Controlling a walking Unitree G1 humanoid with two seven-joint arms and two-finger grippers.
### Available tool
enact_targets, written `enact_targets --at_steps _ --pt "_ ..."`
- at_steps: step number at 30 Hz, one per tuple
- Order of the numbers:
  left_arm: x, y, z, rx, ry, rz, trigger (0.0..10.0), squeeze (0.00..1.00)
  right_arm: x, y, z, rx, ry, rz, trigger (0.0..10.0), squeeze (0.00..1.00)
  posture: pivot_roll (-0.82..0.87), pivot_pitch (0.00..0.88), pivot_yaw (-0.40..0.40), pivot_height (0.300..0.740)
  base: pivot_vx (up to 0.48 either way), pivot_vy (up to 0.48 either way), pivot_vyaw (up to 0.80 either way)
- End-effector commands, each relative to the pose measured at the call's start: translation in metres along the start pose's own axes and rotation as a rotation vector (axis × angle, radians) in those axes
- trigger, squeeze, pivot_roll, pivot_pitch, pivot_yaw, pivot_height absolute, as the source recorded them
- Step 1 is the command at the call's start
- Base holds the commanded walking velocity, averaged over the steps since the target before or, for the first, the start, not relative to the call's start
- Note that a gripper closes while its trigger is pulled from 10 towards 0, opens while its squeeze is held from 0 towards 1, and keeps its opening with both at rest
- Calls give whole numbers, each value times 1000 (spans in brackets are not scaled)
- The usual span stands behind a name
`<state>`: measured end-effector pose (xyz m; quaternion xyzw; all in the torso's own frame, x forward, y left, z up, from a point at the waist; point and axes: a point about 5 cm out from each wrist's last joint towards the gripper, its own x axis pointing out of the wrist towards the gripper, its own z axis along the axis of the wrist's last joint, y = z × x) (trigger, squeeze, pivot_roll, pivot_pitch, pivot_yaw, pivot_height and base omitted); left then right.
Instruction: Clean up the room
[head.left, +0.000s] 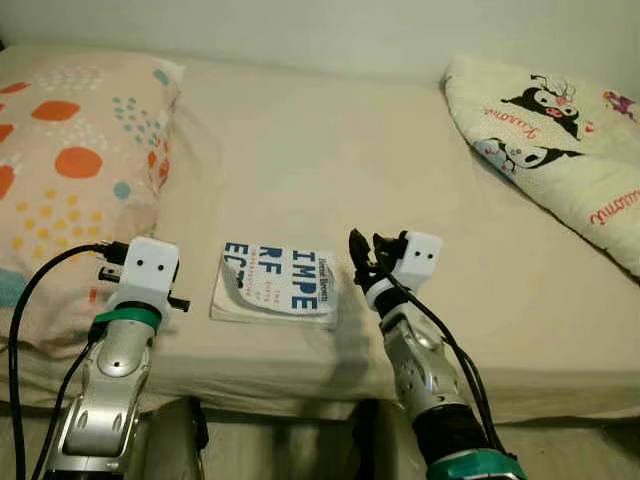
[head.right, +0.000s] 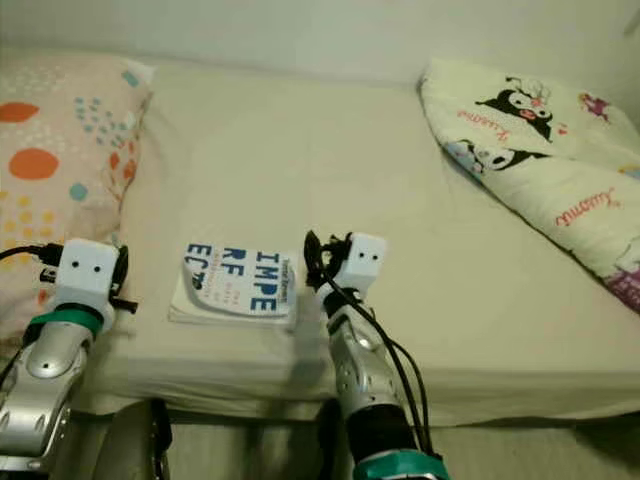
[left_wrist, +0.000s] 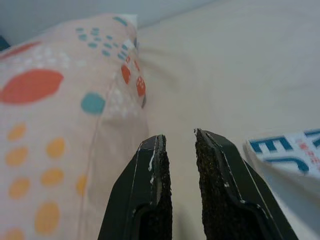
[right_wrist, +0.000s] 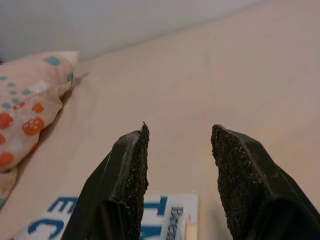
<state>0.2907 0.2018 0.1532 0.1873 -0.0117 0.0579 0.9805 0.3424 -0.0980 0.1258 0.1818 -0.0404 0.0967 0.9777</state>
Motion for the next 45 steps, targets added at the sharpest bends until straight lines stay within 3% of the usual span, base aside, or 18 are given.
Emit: enact_targets --at_steps 1,30,36,40,42,43,44,45 --pt "-1 -2 -5 6 14 -12 10000 0 -4 -6 -5 0 14 -21 10000 0 238 17 -58 616 0 0 0" --pt "-2 -4 -11 -9 11 -17 10000 0 -5 -8 -9 -10 25 -33 10000 0 237 16 -55 722 0 0 0" --pt "-10 -12 -35 -9 88 -33 10000 0 -16 -23 -31 -66 119 -79 10000 0 232 17 -56 740 0 0 0" --pt "-12 -14 -39 -13 99 -37 10000 0 -18 -25 -36 -75 141 -87 10000 0 232 17 -56 740 0 0 0" --pt "-24 -27 -56 -30 152 -82 10000 0 -38 -45 -60 -94 250 -133 10000 0 234 14 -70 740 0 0 0" --pt "-24 -27 -56 -30 152 -82 10000 0 -38 -45 -60 -94 250 -133 10000 0 234 14 -70 740 0 0 0" --pt "-40 -42 -72 -26 196 -135 10000 0 -66 -66 -86 -100 381 -192 10000 0 239 16 -79 740 0 0 0" --pt "-46 -46 -78 -21 212 -147 10000 0 -77 -74 -94 -104 430 -210 10000 0 241 13 -82 740 0 0 0"
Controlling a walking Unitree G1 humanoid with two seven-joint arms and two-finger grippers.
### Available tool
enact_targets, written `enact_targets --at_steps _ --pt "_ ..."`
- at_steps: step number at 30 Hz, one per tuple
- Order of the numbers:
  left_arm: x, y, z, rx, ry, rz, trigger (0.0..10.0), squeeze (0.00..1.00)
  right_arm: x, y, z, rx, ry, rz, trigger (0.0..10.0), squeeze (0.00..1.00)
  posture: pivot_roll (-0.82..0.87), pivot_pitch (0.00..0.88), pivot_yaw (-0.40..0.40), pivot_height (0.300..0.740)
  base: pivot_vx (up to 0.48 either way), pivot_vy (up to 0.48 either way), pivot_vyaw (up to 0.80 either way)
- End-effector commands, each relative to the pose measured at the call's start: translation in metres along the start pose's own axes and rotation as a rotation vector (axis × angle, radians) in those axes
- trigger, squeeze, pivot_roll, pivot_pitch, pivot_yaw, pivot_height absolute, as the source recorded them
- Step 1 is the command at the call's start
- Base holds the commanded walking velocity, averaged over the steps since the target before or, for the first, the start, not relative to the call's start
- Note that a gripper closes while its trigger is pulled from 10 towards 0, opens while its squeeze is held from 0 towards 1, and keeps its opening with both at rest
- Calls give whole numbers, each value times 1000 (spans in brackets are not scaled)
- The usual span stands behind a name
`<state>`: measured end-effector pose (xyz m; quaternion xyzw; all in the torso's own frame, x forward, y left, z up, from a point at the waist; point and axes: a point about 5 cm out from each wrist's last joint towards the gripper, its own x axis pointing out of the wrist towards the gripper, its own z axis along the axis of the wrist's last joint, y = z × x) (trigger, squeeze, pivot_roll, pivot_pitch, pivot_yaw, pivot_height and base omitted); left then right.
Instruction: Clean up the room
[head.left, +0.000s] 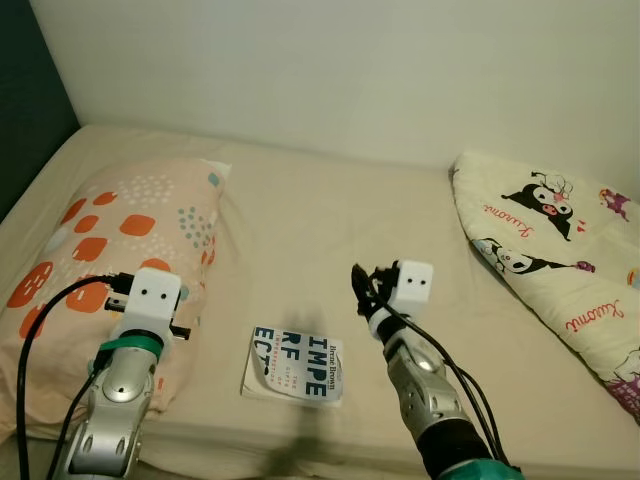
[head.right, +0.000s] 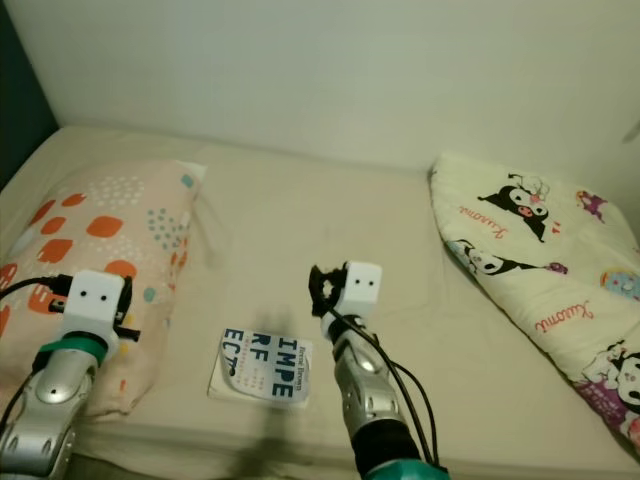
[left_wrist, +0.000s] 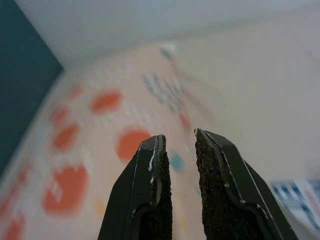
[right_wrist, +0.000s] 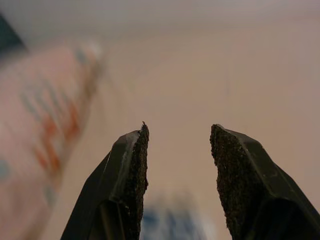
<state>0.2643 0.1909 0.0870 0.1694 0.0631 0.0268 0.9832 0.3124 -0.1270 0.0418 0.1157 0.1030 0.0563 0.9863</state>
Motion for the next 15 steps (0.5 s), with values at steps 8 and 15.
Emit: enact_targets --at_steps 8,15 --pt "-21 -22 -56 -30 197 -52 10000 0 -39 -37 -64 -3 265 -94 10000 0 253 9 -89 740 0 0 0" --pt "-43 -41 -110 -134 424 -210 10000 0 -57 -41 -92 -61 416 -75 10000 0 247 13 -95 740 0 0 0"
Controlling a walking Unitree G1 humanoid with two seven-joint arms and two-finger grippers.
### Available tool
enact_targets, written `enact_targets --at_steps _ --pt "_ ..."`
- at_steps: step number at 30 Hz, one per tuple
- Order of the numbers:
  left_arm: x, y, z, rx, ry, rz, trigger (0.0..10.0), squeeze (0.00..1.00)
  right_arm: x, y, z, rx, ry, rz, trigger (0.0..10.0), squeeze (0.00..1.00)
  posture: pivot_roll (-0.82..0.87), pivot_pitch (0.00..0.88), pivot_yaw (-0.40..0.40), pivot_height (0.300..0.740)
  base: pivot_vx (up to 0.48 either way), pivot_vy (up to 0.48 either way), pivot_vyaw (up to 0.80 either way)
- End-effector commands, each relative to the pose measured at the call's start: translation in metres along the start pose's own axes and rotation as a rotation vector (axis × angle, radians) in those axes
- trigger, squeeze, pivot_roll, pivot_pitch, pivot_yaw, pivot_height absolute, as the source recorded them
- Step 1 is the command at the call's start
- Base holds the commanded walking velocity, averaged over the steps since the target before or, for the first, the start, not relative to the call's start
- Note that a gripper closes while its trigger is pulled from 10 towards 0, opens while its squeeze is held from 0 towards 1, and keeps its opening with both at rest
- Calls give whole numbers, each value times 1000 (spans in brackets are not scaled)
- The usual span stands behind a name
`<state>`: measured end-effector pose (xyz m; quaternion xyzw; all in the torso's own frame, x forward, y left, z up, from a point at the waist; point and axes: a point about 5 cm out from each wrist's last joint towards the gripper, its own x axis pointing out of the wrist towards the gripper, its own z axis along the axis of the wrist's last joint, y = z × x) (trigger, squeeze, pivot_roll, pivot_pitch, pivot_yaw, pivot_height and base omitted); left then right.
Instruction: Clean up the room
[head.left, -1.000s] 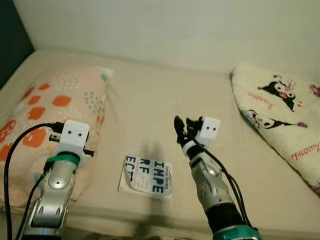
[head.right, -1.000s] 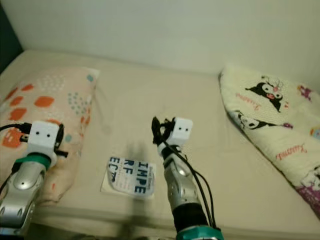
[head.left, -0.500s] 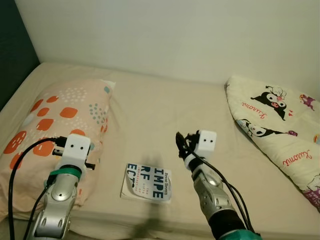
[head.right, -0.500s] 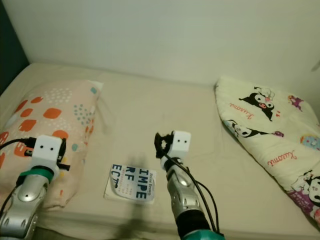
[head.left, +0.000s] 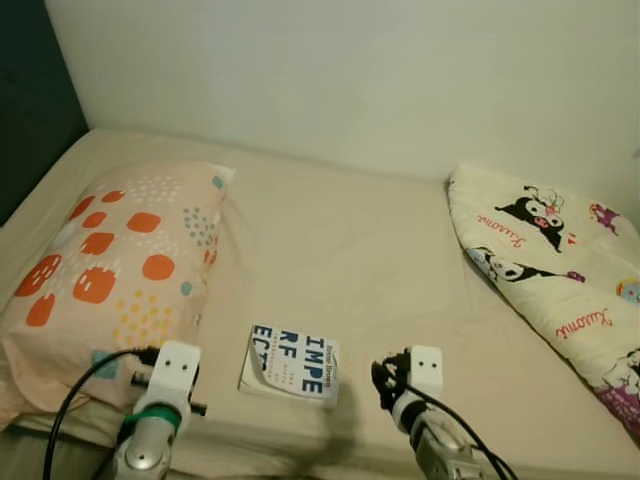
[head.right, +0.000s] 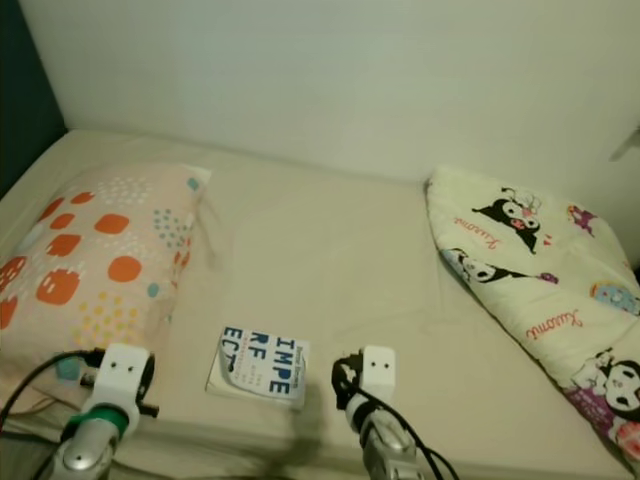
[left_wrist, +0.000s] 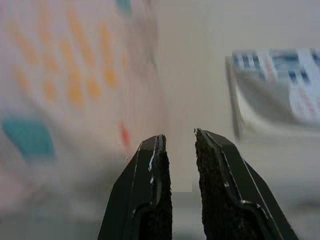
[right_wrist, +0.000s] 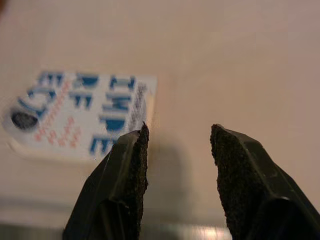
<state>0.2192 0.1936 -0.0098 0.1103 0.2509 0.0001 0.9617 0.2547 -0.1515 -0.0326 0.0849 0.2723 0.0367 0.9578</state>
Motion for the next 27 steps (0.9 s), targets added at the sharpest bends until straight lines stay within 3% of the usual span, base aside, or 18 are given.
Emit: enact_targets --at_steps 1,4,7,14,20,27 --pt "-5 -18 -23 -28 83 -149 10000 0 -8 -6 -24 -58 107 13 10000 0 247 13 -95 740 0 0 0" --pt "-7 -24 -31 -14 112 -200 10000 0 -12 -7 -35 -99 162 33 10000 0 245 10 -103 740 0 0 0" --pt "-10 -31 -50 11 198 -249 10000 0 -24 -9 -60 -149 292 82 10000 0 238 8 -110 740 0 0 0" --pt "-8 -27 -68 -19 291 -191 10000 0 -36 -12 -81 -267 429 138 10000 0 235 4 -117 740 0 0 0" --pt "-7 -25 -73 -2 310 -163 10000 0 -34 -15 -77 -306 420 130 10000 0 242 7 -127 740 0 0 0" --pt "-7 -21 -76 -29 313 -125 10000 0 -28 0 -73 -305 390 172 10000 0 240 10 -128 740 -122 0 0"
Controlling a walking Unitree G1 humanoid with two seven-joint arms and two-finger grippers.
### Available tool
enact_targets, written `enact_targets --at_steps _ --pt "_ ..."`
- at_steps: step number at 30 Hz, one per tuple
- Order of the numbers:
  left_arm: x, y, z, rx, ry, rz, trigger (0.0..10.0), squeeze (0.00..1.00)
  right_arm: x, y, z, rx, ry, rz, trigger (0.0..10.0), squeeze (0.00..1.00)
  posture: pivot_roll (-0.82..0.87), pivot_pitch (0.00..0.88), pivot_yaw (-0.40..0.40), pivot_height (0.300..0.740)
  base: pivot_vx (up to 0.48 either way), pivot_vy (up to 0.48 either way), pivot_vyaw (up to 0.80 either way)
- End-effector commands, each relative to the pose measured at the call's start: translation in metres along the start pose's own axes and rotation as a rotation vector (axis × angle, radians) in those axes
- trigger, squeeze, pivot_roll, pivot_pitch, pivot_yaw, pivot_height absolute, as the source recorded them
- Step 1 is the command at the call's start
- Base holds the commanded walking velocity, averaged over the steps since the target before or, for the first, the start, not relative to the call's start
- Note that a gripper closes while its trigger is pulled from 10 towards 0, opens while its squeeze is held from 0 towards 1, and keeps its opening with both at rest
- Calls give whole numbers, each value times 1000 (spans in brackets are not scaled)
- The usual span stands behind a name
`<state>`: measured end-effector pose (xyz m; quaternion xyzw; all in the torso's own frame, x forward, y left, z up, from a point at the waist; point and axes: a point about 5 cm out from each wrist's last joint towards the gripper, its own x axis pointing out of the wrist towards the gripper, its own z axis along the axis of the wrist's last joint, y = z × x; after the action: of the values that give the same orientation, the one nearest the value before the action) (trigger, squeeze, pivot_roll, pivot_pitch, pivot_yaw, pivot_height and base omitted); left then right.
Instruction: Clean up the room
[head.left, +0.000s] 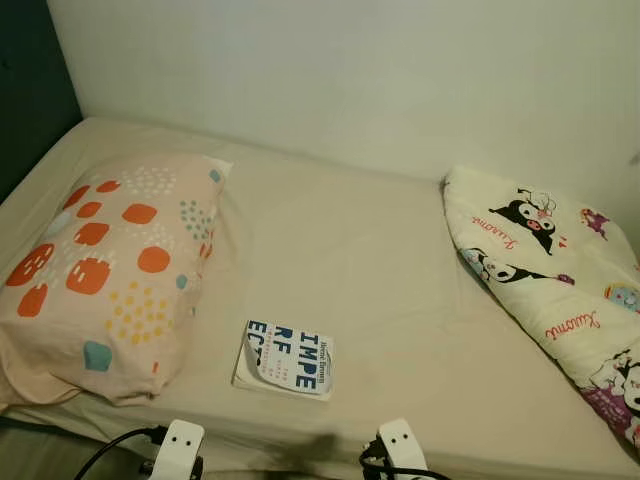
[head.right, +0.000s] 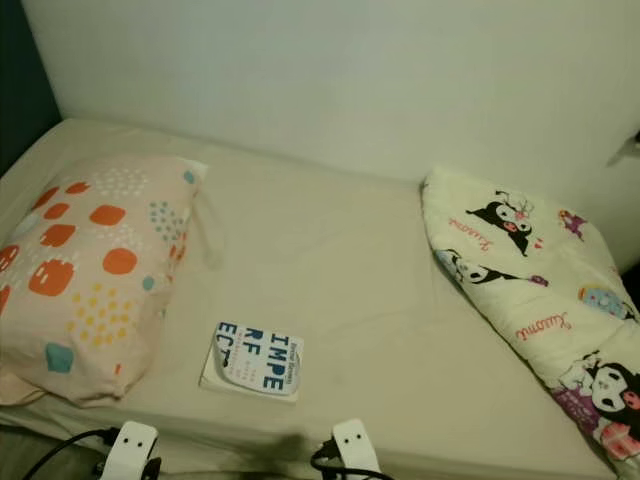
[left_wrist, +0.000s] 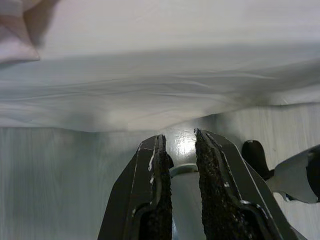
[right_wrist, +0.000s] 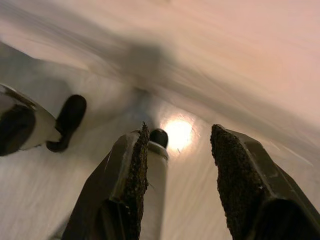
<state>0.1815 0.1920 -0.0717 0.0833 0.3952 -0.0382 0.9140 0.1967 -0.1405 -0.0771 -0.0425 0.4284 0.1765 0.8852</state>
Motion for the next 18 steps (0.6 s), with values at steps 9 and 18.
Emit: enact_targets --at_steps 9,18 --pt "0 -4 -5 -8 -3 6 10000 0 -2 -1 -6 -34 24 6 10000 0 246 12 -131 740 -361 0 0" --pt "1 -5 -5 -12 -8 6 10000 0 -3 -5 -8 -36 28 -3 10000 0 242 10 -131 740 -392 0 0"
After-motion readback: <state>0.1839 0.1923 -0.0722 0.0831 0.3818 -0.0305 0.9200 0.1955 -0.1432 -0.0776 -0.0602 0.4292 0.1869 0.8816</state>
